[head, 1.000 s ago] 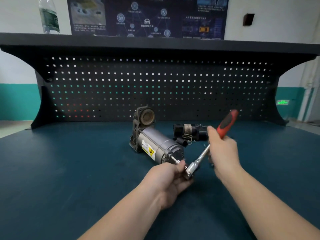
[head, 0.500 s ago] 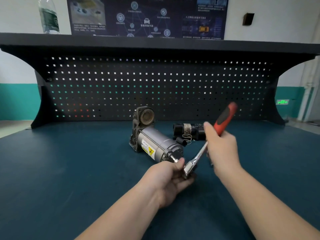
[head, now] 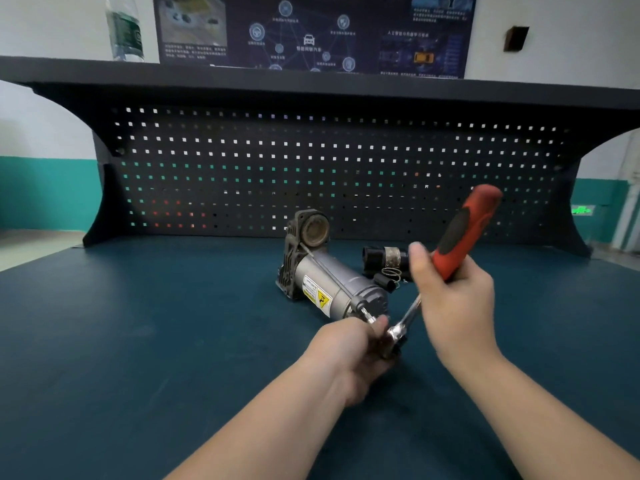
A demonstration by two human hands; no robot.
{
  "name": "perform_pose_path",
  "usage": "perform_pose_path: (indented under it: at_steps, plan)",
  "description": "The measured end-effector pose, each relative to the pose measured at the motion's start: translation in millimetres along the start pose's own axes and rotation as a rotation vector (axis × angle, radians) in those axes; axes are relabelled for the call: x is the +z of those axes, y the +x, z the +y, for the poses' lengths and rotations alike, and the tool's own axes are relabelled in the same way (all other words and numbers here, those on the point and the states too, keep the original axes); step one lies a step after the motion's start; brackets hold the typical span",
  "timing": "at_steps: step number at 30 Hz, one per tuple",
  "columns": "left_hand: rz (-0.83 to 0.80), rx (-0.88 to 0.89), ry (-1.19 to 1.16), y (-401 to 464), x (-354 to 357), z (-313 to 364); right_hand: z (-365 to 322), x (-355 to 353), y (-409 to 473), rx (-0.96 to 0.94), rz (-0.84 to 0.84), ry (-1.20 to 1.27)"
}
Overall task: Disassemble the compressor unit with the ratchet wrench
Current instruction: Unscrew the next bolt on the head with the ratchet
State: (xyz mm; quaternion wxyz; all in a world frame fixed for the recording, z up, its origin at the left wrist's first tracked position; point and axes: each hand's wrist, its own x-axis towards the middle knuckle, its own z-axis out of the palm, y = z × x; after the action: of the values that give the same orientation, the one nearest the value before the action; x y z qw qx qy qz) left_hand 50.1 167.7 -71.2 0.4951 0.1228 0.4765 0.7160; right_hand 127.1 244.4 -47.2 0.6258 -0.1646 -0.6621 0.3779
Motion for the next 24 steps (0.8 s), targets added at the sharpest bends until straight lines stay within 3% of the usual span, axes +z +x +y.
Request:
perform_pose_path:
  at_steps: [4,5,7,10,12,17,24]
  plan:
    - [-0.018,-0.014,-0.010,0.8,3.3,0.9,36.5,-7.4,20.2,0.673,0.118,0.148]
    - [-0.018,-0.008,-0.013,1.3,3.8,0.1,41.8,-8.5,21.7,0.758,0.108,0.190]
    - [-0.017,0.001,-0.021,1.8,3.4,-1.2,42.9,-9.9,22.4,0.656,0.059,0.145]
    - [-0.037,0.030,-0.003,0.6,2.6,-2.6,21.4,-9.5,22.3,0.188,-0.051,0.004]
    - [-0.011,0.061,0.016,1.4,2.0,-3.4,11.5,-8.6,19.3,0.026,-0.087,-0.008]
    - [0.076,0.111,-0.062,3.3,-3.3,4.9,7.9,-12.9,16.5,0.048,-0.087,0.015]
    - [0.008,0.036,0.005,-1.4,0.0,1.5,1.0,-15.5,15.4,-0.085,-0.105,0.177]
